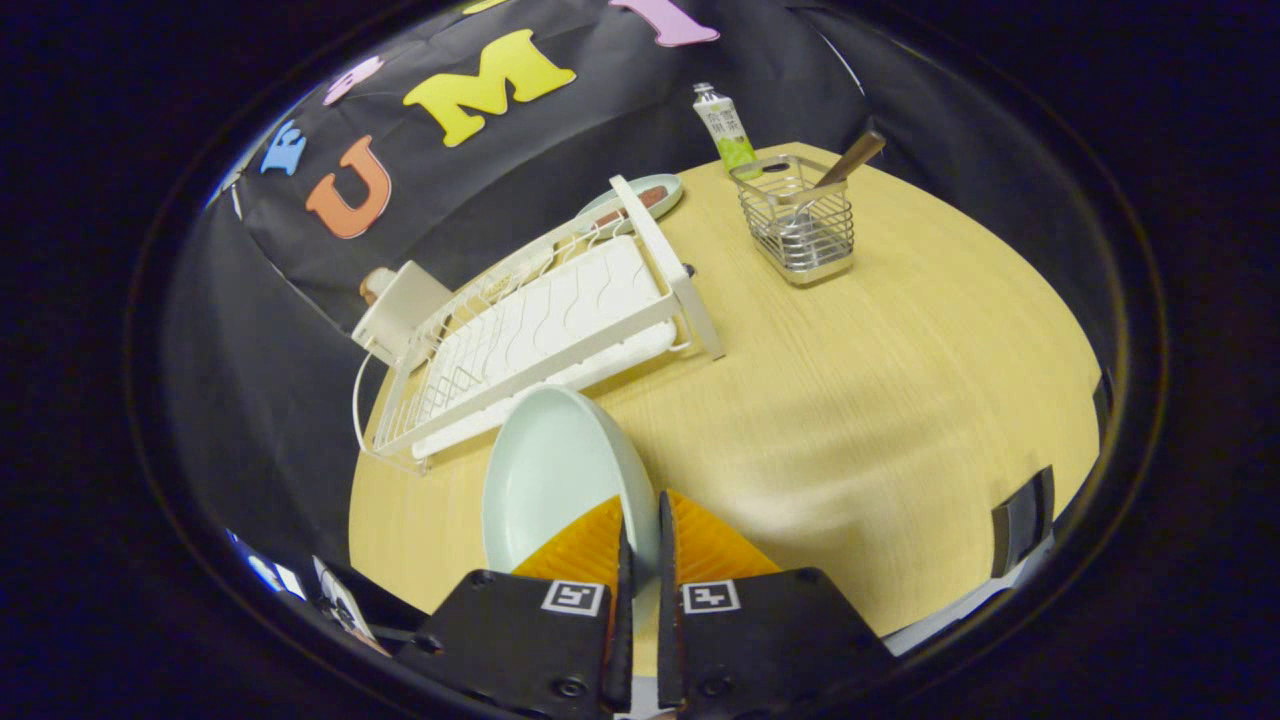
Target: Take the plate from the dish rack, then take the spoon from the basket and place it into the plate.
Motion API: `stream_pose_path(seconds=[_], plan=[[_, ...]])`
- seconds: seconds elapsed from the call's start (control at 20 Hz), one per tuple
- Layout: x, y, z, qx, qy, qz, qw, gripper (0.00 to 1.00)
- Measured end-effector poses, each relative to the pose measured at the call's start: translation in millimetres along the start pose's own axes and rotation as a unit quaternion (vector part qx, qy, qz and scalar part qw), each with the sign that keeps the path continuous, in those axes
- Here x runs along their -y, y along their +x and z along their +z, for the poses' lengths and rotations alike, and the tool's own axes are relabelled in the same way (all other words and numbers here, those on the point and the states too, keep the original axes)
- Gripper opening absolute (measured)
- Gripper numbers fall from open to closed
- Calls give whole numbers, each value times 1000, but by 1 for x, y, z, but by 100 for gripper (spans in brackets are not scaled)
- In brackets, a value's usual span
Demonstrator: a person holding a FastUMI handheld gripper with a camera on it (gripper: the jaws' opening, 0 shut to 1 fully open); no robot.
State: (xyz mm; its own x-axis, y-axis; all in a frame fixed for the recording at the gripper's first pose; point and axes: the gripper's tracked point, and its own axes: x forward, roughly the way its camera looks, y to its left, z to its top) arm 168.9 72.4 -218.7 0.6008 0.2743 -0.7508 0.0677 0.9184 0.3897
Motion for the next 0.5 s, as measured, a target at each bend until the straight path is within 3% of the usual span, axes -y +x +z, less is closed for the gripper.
stream_pose_path(seconds=[0.25,0.4,0.5], plan=[[5,3,-4,7,2,6,1000,16],[16,2,-3,20,-16,-10,1000,18],[35,-1,1,34,-31,-53,998,21]])
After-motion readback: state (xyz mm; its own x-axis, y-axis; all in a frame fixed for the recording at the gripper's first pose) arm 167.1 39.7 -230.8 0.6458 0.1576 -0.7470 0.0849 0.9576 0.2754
